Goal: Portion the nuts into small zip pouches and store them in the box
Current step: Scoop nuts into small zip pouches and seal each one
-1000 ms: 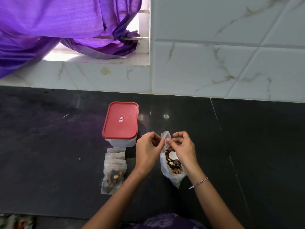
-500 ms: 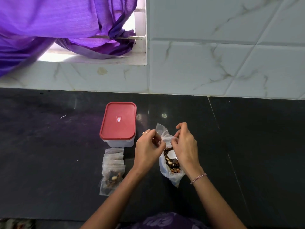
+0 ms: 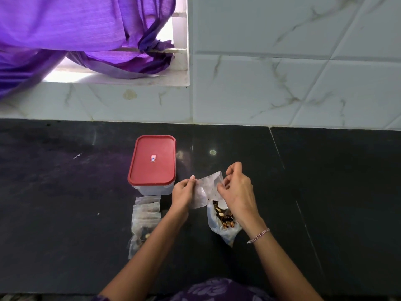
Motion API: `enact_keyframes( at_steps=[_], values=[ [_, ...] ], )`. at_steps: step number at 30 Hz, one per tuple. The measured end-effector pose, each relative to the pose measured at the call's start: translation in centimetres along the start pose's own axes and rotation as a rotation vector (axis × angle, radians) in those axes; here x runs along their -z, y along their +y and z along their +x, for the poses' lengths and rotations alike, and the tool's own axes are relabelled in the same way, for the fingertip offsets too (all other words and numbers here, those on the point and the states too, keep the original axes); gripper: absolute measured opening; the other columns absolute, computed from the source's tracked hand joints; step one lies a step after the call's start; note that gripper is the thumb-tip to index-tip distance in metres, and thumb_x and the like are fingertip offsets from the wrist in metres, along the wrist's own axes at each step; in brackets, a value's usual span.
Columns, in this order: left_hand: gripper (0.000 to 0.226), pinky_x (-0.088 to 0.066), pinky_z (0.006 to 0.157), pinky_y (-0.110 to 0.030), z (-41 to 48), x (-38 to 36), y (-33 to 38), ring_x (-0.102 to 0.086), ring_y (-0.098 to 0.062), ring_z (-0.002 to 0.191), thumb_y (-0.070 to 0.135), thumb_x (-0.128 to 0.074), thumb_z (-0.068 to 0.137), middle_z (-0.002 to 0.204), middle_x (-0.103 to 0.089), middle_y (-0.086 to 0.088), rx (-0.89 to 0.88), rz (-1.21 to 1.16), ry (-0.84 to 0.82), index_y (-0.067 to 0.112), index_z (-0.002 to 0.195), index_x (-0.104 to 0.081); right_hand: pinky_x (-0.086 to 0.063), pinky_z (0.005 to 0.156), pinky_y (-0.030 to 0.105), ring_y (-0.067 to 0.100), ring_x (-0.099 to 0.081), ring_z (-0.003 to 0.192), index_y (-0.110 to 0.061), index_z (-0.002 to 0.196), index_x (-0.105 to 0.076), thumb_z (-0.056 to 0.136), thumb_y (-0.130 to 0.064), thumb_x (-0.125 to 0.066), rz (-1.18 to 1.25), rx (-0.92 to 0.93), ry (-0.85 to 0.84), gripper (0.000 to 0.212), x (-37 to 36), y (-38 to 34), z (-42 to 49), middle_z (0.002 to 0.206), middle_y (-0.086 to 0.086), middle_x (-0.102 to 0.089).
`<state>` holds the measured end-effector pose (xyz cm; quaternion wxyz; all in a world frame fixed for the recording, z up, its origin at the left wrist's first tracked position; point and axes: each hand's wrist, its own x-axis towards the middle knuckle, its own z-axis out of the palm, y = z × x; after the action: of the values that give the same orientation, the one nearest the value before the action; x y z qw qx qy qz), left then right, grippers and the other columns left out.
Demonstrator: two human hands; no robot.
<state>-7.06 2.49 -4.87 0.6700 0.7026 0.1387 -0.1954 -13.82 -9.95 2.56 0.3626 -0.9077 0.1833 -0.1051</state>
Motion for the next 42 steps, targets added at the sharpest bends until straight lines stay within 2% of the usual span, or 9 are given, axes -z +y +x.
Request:
enact_keyframes(
  at_steps=[10, 14, 18, 21, 23, 29, 32, 35, 42],
  values=[
    [0.028, -0.051, 0.06, -0.026, -0.1, -1.0, 0.6, -0.063, -0.016, 0.067, 0.025, -0.051, 0.1, 0.076, -0.067, -0.007, 0.133, -0.175, -0.084, 0.008, 0.083, -0.065, -0.051, 0.066, 0.014, 0.001, -0.06, 0.078, -0.022, 0.089, -0.062, 0.091, -0.016, -0.061, 0.243, 0.117, -0.012, 0.006, 0.7, 0.5, -0.4, 0.086, -0.009, -0.062],
    [0.028, -0.043, 0.041, -0.019, -0.6, -1.0, 1.2, -0.061, -0.008, 0.048, 0.027, -0.049, 0.101, 0.057, -0.066, 0.002, 0.202, -0.202, -0.085, 0.008, 0.084, -0.063, -0.049, 0.075, 0.011, -0.005, -0.057, 0.093, -0.019, 0.101, -0.066, 0.092, -0.034, -0.056, 0.263, 0.165, -0.238, 0.02, 1.6, 1.2, -0.8, 0.101, -0.011, -0.055],
    [0.027, -0.045, 0.047, -0.022, -0.5, -0.9, 0.9, -0.062, -0.013, 0.059, 0.029, -0.051, 0.1, 0.073, -0.066, -0.005, 0.228, -0.172, -0.142, 0.007, 0.091, -0.066, -0.05, 0.08, 0.013, -0.003, -0.054, 0.099, -0.018, 0.102, -0.066, 0.081, -0.038, -0.07, 0.187, 0.258, -0.275, 0.029, 1.6, 1.8, -1.2, 0.104, -0.014, -0.048],
    [0.028, -0.052, 0.061, -0.028, -0.5, -1.0, 0.2, -0.064, -0.016, 0.073, 0.03, -0.049, 0.1, 0.084, -0.066, -0.006, 0.095, -0.095, -0.157, 0.008, 0.095, -0.066, -0.049, 0.081, 0.015, 0.0, -0.05, 0.101, -0.021, 0.09, -0.066, 0.083, -0.035, -0.068, 0.039, 0.349, -0.164, 0.016, 1.5, 2.1, -1.0, 0.104, -0.014, -0.044],
    [0.033, -0.052, 0.085, -0.038, -0.6, -0.8, 0.1, -0.061, -0.021, 0.099, 0.033, -0.048, 0.1, 0.104, -0.064, -0.005, -0.04, -0.049, -0.142, 0.009, 0.119, -0.061, -0.046, 0.081, 0.014, 0.0, -0.044, 0.103, -0.021, 0.089, -0.065, 0.083, -0.037, -0.066, -0.059, 0.404, -0.124, 0.018, 1.6, 2.3, -0.9, 0.105, -0.015, -0.041],
    [0.094, -0.023, 0.116, -0.028, -1.5, 1.6, -0.1, -0.023, -0.006, 0.143, 0.045, -0.067, 0.071, 0.153, -0.028, 0.009, -0.587, 0.371, -0.495, 0.026, 0.151, -0.02, -0.047, 0.075, 0.019, 0.003, -0.042, 0.099, -0.017, 0.085, -0.066, 0.081, -0.037, -0.067, -0.225, 0.498, -0.08, 0.021, 2.0, 2.2, -0.6, 0.104, -0.007, -0.045],
    [0.099, -0.03, 0.116, -0.039, -1.9, 1.3, -0.2, -0.028, -0.014, 0.142, 0.04, -0.076, 0.07, 0.151, -0.03, 0.003, -0.674, 0.451, -0.613, 0.023, 0.15, -0.021, -0.05, 0.073, 0.021, 0.003, -0.043, 0.096, -0.016, 0.088, -0.068, 0.081, -0.036, -0.068, -0.262, 0.534, -0.1, 0.02, 1.7, 1.9, -0.7, 0.105, -0.005, -0.047],
    [0.084, -0.043, 0.105, -0.047, -2.0, 0.7, -0.2, -0.047, -0.022, 0.127, 0.036, -0.078, 0.07, 0.134, -0.047, 0.0, -0.722, 0.347, -0.491, 0.02, 0.14, -0.035, -0.052, 0.073, 0.023, 0.006, -0.047, 0.096, -0.013, 0.087, -0.069, 0.078, -0.031, -0.073, -0.256, 0.593, -0.138, 0.021, 1.2, 1.6, -1.1, 0.105, -0.003, -0.05],
    [0.07, -0.046, 0.1, -0.035, -2.0, 1.4, -0.2, -0.055, -0.019, 0.117, 0.052, -0.078, 0.068, 0.122, -0.057, 0.005, -0.778, 0.358, -0.422, 0.019, 0.124, -0.051, -0.048, 0.083, 0.015, 0.001, -0.051, 0.096, -0.02, 0.116, -0.061, 0.079, -0.033, -0.072, -0.022, 0.51, -0.208, 0.04, 1.3, 2.7, -1.8, 0.11, -0.01, -0.05]
  ],
)
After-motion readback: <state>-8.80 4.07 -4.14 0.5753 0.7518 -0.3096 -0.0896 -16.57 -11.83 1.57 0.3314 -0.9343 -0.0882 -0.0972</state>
